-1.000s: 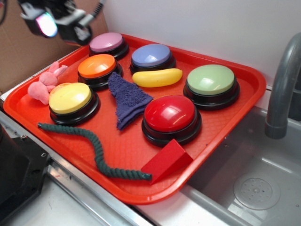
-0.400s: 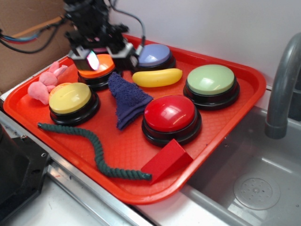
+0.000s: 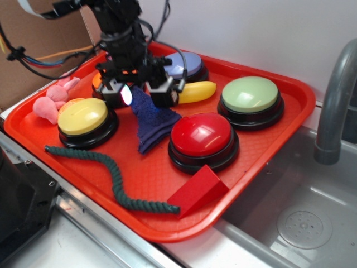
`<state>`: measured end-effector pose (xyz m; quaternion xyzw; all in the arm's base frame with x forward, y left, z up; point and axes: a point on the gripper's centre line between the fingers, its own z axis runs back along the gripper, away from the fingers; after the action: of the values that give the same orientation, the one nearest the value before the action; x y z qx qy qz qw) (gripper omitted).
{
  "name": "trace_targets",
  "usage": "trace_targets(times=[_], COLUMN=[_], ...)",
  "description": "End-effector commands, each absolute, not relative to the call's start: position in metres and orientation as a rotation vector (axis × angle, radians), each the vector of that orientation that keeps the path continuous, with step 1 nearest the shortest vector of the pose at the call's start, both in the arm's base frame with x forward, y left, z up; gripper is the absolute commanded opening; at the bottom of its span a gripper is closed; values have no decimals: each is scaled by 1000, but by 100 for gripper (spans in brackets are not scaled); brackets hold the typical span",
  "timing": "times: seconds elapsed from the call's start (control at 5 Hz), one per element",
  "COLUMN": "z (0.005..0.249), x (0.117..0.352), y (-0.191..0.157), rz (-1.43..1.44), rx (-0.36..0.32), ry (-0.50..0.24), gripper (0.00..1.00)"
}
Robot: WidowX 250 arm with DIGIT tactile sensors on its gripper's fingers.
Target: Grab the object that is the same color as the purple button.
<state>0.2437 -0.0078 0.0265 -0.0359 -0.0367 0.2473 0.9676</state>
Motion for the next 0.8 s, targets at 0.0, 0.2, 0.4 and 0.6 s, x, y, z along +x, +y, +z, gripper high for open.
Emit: trace_targets(times=[0.0, 0.2, 0.4, 0.6], z=[19, 17, 17, 17], x=[245, 245, 246, 245], y=[-13, -15, -17, -18], rz=[506, 515, 500, 508], rx=[-60, -27, -10, -7], ry=[-142, -140, -141, -142], gripper=[100, 0, 0, 0])
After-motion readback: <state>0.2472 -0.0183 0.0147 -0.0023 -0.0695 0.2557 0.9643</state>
